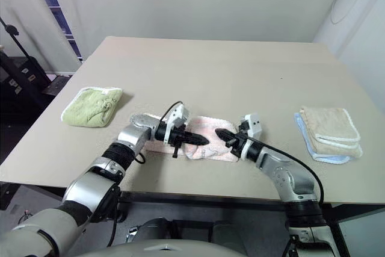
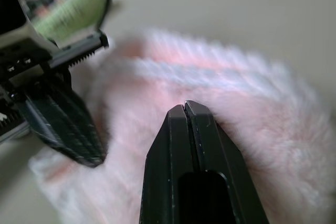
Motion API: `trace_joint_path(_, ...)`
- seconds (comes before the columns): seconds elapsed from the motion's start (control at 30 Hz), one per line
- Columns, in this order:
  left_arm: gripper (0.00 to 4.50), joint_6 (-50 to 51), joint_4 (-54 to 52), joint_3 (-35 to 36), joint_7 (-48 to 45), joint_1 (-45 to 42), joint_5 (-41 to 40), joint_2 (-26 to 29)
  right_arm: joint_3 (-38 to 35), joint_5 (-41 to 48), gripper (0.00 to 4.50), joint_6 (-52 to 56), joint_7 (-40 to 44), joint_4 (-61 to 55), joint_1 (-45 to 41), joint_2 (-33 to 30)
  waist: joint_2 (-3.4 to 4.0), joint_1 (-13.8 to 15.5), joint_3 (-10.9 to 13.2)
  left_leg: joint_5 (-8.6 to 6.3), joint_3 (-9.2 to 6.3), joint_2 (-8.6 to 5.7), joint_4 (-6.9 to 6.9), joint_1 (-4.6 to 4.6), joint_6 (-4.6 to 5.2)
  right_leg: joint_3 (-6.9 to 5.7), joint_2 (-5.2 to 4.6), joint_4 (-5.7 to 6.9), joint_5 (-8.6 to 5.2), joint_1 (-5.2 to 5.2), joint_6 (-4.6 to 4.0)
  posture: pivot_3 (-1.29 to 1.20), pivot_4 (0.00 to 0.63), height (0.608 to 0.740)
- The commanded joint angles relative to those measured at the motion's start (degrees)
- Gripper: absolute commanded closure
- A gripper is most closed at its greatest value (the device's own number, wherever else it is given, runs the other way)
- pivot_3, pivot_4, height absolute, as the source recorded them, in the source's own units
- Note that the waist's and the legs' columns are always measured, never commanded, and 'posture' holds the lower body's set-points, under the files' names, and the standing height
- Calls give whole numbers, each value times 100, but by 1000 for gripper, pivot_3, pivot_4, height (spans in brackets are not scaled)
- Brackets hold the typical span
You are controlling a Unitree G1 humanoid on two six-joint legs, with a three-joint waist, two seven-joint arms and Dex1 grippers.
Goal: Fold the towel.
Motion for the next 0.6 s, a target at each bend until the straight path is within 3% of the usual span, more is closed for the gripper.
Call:
trace_joint_path(0.03, 4491, -314, 363, 121, 153, -192, 139, -174, -45, -303, 4500, -233, -135, 264, -156, 126, -3, -2, -2, -1, 0, 0, 0, 1, -1, 0, -1, 0, 0, 1, 0, 0, 0, 740)
trace_joint_path(0.23, 4491, -105, 264, 369, -438, -283, -70, -223, -31, -490, 4500, -271, -71, 404, -239, 177, -2, -19, -3, -10, -1, -1, 9, 12, -17, -3, -10, 0, 1, 10, -19, 0, 0, 740)
trace_joint_path(0.33, 4491, 263, 5, 647, -670, -371, -311, -67, -249, -140, 4500, -61, 108, 143, -237, 154, -2, -23, -2, -10, -1, -1, 8, 11, -17, -3, -11, 0, 2, 10, -19, 0, 0, 740)
trace_joint_path(0.4, 4127, 651, -314, 834, -819, -380, -507, 135, -421, 156, 4500, 50, 244, -186, -180, 140, -1, -25, -2, -9, -1, 0, 6, 5, -16, -3, -11, 2, 2, 9, -18, 0, 0, 740)
trace_joint_path(0.5, 3236, 1581, -1217, 1080, -1090, -188, -896, 706, -677, 545, 4500, 329, 200, -616, -201, 157, 2, -51, 0, -2, -1, 1, -2, 0, -4, -3, -9, 3, 9, -1, -2, 0, 0, 740)
trace_joint_path(0.6, 2089, 2542, -2044, 1341, -1038, 50, -1243, 1333, -720, 743, 3580, 556, 194, -1000, -197, 137, 3, -58, 0, 0, -1, 3, -10, 0, -2, -5, -5, 6, 10, -5, 4, 0, 0, 740)
